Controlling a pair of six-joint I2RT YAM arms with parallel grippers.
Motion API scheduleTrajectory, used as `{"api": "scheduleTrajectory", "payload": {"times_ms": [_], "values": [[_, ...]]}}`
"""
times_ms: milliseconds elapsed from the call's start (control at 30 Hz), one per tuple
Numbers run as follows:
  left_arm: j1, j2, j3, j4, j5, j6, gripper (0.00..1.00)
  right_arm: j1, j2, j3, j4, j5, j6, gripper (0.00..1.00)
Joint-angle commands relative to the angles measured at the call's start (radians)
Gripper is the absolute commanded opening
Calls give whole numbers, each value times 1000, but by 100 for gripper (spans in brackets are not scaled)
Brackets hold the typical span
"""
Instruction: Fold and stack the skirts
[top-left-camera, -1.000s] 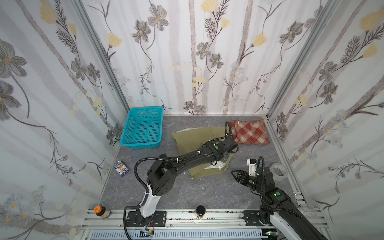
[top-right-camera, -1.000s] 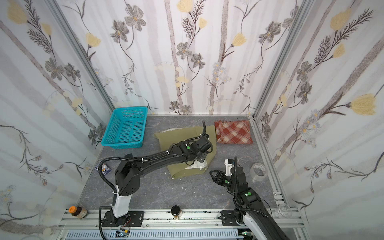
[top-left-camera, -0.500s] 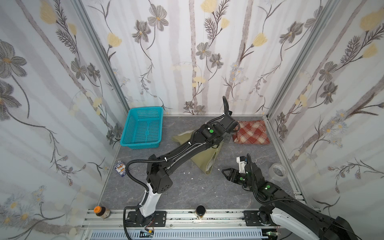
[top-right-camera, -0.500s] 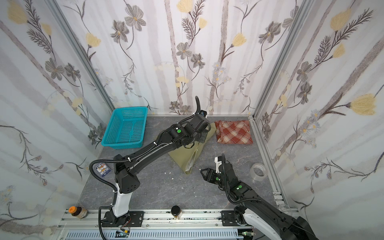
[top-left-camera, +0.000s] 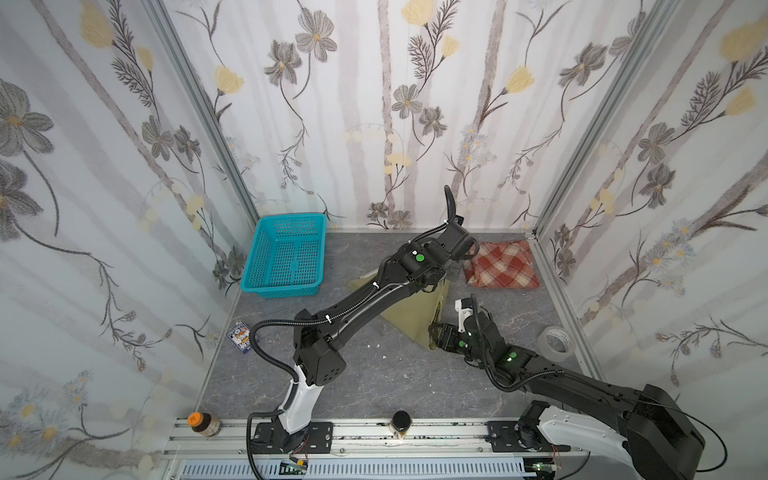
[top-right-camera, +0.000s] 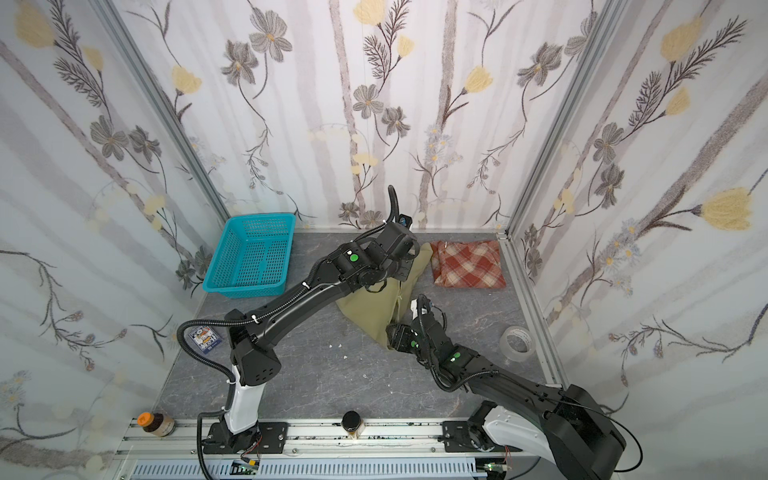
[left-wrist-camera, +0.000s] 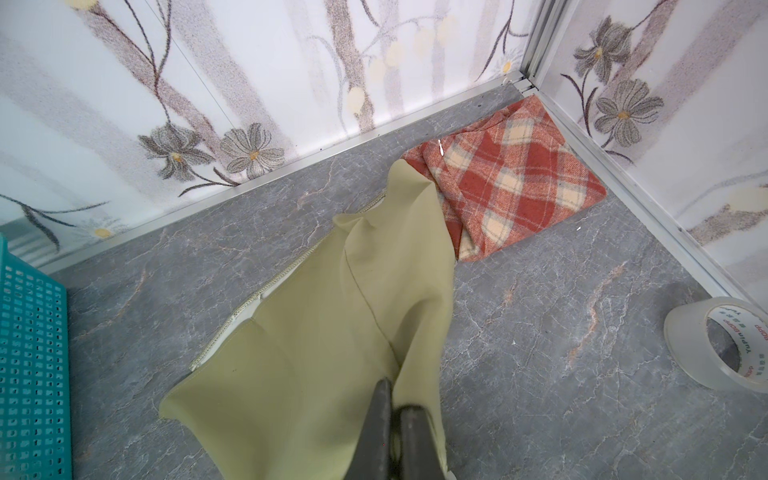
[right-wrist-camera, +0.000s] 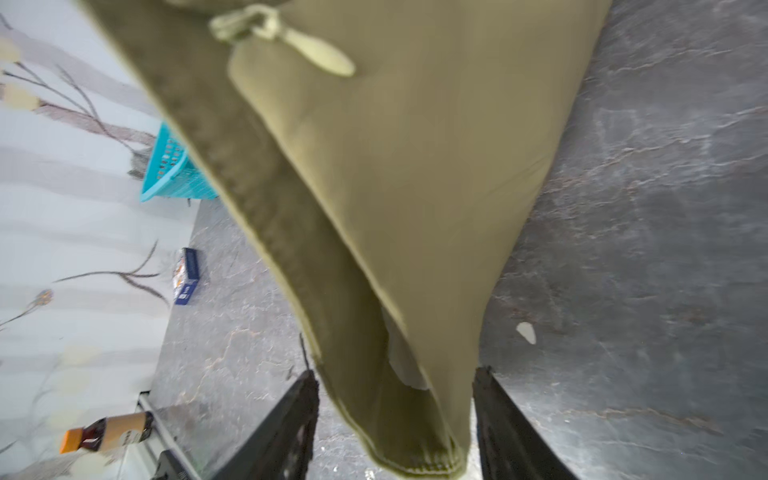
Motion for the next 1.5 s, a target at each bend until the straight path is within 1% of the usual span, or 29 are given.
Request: {"api": "scheduleTrajectory", "payload": {"times_ms": [0, 67, 167, 267, 433, 467, 600, 733, 833, 1100, 1400, 1467], "values": [[3, -8, 16, -7, -28, 6, 0, 4, 15, -2, -15, 63, 13, 55], [8, -9, 20, -9, -29, 8, 0, 7, 23, -4, -16, 57, 17, 54], [9, -12, 26, -10, -29, 8, 0, 13, 42, -13, 7, 55, 23, 48], [10, -13, 38, -12, -36, 14, 0, 15, 73, -5, 20, 45, 27, 46], [12, -21, 41, -15, -48, 22, 0, 24, 78, -3, 25, 36, 27, 46], [15, -22, 41, -16, -52, 25, 0, 25, 73, -5, 25, 28, 28, 48], [21, -16, 41, -21, -67, 36, 0, 39, 24, -15, 13, 7, 28, 54], [26, -10, 41, -21, -70, 40, 0, 46, -36, -45, -6, 18, 44, 56], [28, -7, 44, -21, -64, 40, 0, 46, -47, -61, -10, 20, 55, 56], [28, -15, 44, -21, -56, 33, 0, 46, -8, -61, 10, 26, 63, 55], [29, -32, 47, -22, -30, 17, 0, 46, 68, -36, 57, 39, 65, 49], [27, -36, 47, -22, -27, 14, 0, 46, 94, -20, 62, 53, 62, 46]]}}
